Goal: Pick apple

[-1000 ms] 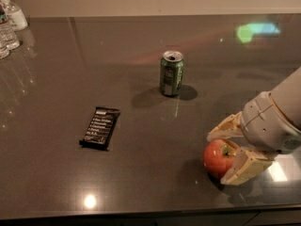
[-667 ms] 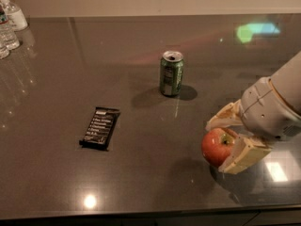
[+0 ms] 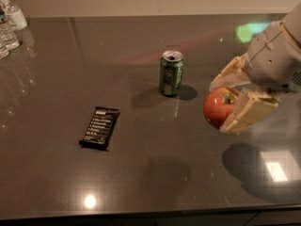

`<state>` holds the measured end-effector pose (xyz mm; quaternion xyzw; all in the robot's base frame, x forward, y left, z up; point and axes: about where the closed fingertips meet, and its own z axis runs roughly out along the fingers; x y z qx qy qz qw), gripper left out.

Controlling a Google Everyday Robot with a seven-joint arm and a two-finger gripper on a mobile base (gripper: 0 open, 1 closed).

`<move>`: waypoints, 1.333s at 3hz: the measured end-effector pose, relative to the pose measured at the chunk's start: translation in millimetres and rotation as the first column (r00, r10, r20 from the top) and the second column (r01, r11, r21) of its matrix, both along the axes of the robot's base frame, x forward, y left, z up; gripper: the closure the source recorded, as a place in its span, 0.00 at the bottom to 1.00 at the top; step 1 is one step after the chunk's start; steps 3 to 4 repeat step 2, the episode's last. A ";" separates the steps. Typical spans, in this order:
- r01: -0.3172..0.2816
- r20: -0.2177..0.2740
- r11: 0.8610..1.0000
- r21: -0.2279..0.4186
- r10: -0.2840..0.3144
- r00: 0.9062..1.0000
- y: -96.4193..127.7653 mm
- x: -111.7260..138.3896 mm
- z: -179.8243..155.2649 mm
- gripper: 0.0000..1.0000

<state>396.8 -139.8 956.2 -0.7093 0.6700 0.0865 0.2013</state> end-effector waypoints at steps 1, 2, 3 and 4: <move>0.019 0.052 1.000 0.013 -0.020 0.998 -1.2 14.2 32.3 1.00; 0.019 0.052 1.000 0.013 -0.020 0.998 -1.2 14.2 32.4 1.00; 0.019 0.052 1.000 0.013 -0.020 0.998 -1.2 14.2 32.4 1.00; 0.019 0.052 1.000 0.013 -0.020 0.998 -1.2 14.2 32.4 1.00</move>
Offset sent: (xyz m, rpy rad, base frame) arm 0.0119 -0.0022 0.0235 0.0090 -0.0303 -0.0160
